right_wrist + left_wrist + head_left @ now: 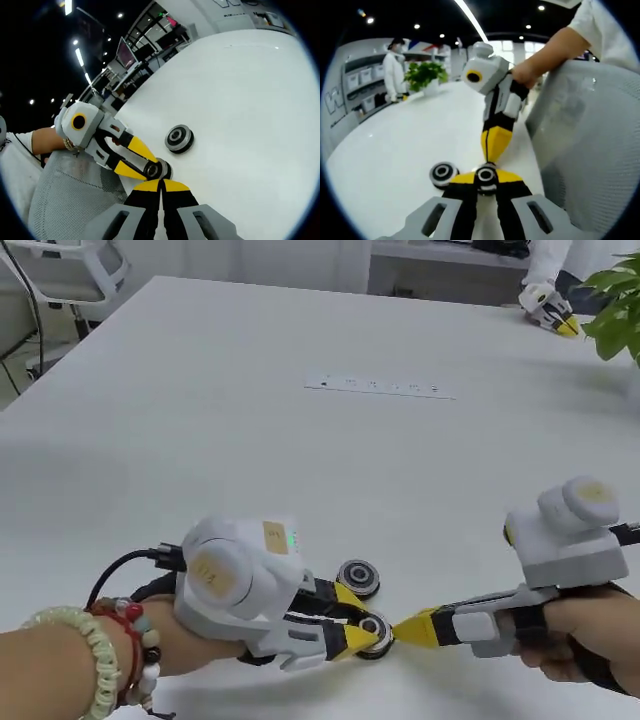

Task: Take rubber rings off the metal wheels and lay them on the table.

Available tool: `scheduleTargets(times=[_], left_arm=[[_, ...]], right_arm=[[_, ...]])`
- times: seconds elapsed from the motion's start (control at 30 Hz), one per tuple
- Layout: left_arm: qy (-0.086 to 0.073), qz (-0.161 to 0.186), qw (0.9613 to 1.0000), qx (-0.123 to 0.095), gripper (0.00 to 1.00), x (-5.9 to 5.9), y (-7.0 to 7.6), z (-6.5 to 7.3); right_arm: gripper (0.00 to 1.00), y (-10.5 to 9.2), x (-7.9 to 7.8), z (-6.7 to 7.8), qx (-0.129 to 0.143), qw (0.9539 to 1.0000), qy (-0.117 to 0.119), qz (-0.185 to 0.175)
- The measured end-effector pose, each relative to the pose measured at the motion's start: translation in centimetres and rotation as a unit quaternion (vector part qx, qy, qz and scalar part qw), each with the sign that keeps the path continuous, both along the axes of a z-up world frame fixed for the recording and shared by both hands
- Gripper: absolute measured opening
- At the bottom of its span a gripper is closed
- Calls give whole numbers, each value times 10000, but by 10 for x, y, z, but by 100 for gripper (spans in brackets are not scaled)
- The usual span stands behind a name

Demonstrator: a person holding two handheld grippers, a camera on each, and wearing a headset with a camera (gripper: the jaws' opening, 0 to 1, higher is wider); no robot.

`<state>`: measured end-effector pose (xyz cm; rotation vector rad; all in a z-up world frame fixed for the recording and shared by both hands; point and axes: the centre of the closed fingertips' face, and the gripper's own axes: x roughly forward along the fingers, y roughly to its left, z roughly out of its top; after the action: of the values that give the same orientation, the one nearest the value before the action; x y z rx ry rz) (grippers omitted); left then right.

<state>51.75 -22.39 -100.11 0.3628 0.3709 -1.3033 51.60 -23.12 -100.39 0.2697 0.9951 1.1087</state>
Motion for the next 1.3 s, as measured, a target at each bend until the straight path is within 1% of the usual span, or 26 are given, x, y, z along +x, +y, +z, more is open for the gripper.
scheduleTargets(times=[0.03,0.07,0.2,0.3,0.63,1.03,1.3], left_arm=[[-10,15,10000,4,14,0,0,0],[-7,21,10000,10,14,1,0,0],[-26,27,10000,25,14,1,0,0],[-52,26,10000,36,14,2,0,0],[-58,69,10000,42,14,3,1,0],[-53,78,9999,34,14,3,1,0],[-45,84,10000,24,14,4,1,0]], right_arm=[[0,-1,0,-2,-45,10000,29,-20],[0,0,0,-2,-44,10000,-7,4],[0,2,0,0,-5,10000,27,-32],[0,5,-1,2,-47,10000,-70,0],[0,7,3,4,-95,9997,-233,51],[0,10,2,7,-52,9996,-259,79],[0,12,2,10,26,9996,-271,96]])
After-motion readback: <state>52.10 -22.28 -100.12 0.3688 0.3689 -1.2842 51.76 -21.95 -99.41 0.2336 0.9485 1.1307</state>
